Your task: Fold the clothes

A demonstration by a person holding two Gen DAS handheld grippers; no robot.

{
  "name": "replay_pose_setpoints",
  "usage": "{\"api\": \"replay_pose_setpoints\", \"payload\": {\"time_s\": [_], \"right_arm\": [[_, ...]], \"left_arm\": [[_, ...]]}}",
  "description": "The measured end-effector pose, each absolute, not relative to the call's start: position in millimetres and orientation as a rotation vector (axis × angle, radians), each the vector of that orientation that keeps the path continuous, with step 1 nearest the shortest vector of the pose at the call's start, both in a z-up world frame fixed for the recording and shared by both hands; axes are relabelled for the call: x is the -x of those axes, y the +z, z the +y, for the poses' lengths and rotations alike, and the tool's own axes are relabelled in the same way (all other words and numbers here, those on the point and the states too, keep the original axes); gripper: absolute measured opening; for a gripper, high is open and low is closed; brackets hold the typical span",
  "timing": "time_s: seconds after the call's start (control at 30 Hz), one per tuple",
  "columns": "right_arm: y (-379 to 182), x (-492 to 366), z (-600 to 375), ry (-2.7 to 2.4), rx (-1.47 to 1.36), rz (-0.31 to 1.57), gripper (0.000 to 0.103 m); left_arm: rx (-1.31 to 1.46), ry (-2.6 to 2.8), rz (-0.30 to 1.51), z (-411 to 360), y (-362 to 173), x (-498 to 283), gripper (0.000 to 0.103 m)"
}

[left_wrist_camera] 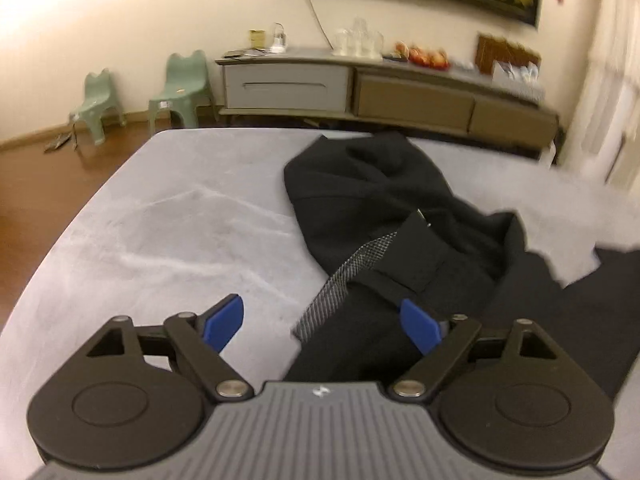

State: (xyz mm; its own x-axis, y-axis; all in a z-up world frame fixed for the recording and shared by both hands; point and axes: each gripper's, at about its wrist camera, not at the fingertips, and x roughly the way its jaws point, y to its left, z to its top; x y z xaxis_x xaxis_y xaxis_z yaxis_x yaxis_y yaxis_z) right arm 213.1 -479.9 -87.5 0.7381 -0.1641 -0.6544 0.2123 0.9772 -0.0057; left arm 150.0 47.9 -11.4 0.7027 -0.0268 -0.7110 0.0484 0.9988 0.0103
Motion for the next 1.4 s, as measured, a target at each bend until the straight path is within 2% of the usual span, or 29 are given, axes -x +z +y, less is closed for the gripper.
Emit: {"api": "replay_pose_setpoints", "payload": {"time_s": [0.17, 0.27, 0.3, 0.37, 0.43, 0.5, 0.53, 0.57, 0.6, 0.63, 0.67, 0.73, 0.87, 0.9, 0.97, 1.0, 1.03, 1.07, 1.1, 1.17, 1.2, 1.23, 1.27, 1.3, 1.33, 1.4], "right_arm": [[-72, -208, -499, -0.225, -0.139, 0.622, 0.084], [-59, -197, -533, -0.06, -0.472, 0.572, 0.086], [-57, -194, -546, -0.002, -0.585, 0.561, 0.089], [-56, -192, -554, -0.085, -0.583, 0.563, 0.091], [-62, -198, -549, -0.233, -0.455, 0.617, 0.091], [-75, -209, -541, -0.32, -0.356, 0.704, 0.091], [-85, -216, -536, -0.314, -0.336, 0.752, 0.088], [-91, -221, -530, -0.295, -0.322, 0.782, 0.083], [-98, -225, -524, -0.274, -0.309, 0.81, 0.051], [-100, -229, -519, -0.232, -0.312, 0.83, 0.012], [-88, -225, -516, -0.197, -0.334, 0.793, 0.008], [-63, -216, -511, -0.129, -0.378, 0.713, 0.006], [-2, -144, -521, -0.153, -0.413, 0.541, 0.006], [13, -126, -524, -0.16, -0.421, 0.498, 0.006], [1, -107, -516, -0.35, -0.202, 0.601, 0.016], [-15, -103, -513, -0.45, -0.12, 0.657, 0.044], [-30, -99, -510, -0.549, -0.039, 0.712, 0.056], [-46, -95, -507, -0.649, 0.043, 0.765, 0.055], [-39, -89, -502, -0.667, 0.032, 0.723, 0.055], [-21, -75, -491, -0.695, 0.002, 0.631, 0.061], [-6, -75, -476, -0.643, -0.016, 0.574, 0.072], [10, -74, -461, -0.588, -0.034, 0.517, 0.081], [21, -80, -440, -0.495, -0.036, 0.496, 0.084], [29, -90, -417, -0.382, -0.037, 0.497, 0.087], [35, -105, -387, -0.24, -0.041, 0.514, 0.088], [35, -138, -328, -0.03, -0.025, 0.561, 0.09]], "left_arm": [[-0.051, -0.146, 0.822, 27, -31, -173, 0.092], [-0.052, -0.199, 0.836, 17, -42, -181, 0.093], [-0.052, -0.216, 0.841, 14, -46, -184, 0.093], [-0.053, -0.251, 0.85, 7, -53, -190, 0.093], [-0.063, -0.275, 0.848, 1, -53, -190, 0.093], [-0.086, -0.29, 0.85, -5, -54, -188, 0.087], [-0.099, -0.296, 0.854, -8, -55, -187, 0.071], [-0.112, -0.303, 0.857, -12, -57, -187, 0.064], [-0.12, -0.306, 0.858, -13, -58, -186, 0.053], [-0.115, -0.3, 0.85, -13, -57, -185, 0.042], [-0.096, -0.289, 0.835, -9, -54, -183, 0.038], [-0.03, -0.266, 0.796, 7, -39, -173, 0.027], [0.095, -0.235, 0.731, 49, -9, -133, 0.026], [0.115, -0.23, 0.729, 59, -7, -124, 0.026], [0.147, -0.217, 0.732, 75, -6, -107, 0.026], [0.148, -0.205, 0.749, 78, -9, -103, 0.024], [0.149, -0.192, 0.767, 81, -13, -100, 0.021], [0.149, -0.182, 0.778, 83, -15, -96, 0.018], [0.149, -0.175, 0.781, 85, -16, -94, 0.018], [0.162, -0.163, 0.789, 89, -15, -92, 0.022], [0.171, -0.158, 0.792, 92, -15, -92, 0.031], [0.177, -0.153, 0.791, 93, -14, -93, 0.047], [0.178, -0.149, 0.783, 92, -12, -97, 0.055], [0.171, -0.152, 0.779, 90, -11, -101, 0.072], [0.154, -0.166, 0.781, 86, -11, -108, 0.083], [0.099, -0.172, 0.802, 75, -17, -121, 0.085]]}}
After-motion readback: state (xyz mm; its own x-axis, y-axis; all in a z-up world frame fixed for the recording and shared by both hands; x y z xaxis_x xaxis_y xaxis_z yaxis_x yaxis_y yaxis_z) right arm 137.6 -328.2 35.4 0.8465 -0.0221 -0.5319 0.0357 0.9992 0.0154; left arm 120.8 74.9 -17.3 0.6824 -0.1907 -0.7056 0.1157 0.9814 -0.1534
